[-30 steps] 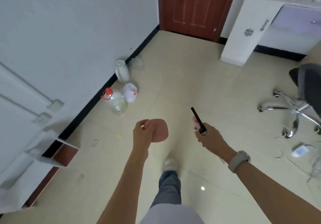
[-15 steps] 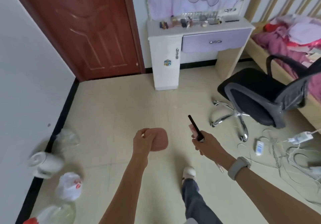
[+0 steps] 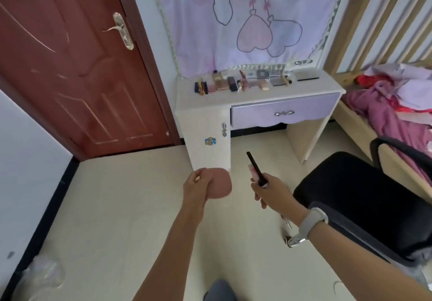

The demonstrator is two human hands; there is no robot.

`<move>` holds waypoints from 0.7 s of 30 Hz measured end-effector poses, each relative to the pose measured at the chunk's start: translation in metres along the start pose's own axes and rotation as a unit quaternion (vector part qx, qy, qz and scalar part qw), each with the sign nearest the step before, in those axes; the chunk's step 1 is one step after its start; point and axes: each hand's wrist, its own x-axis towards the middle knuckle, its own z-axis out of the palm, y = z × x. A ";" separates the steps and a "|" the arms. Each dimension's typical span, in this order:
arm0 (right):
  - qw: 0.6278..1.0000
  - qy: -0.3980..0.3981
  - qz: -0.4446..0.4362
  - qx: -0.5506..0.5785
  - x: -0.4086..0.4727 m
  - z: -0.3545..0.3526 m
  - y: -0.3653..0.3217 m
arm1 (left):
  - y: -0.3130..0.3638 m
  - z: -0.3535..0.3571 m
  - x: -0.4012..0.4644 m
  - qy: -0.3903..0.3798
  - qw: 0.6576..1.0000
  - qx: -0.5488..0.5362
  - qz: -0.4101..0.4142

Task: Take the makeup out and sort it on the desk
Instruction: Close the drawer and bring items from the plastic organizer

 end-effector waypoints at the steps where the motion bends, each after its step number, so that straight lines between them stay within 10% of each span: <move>1: 1.000 -0.002 -0.001 -0.005 0.023 -0.005 -0.004 | 0.005 0.007 0.023 0.008 1.000 0.002 -0.003; 21: 0.993 0.005 0.116 0.006 0.519 -0.039 -0.076 | 0.095 0.142 0.512 0.076 0.991 0.104 -0.042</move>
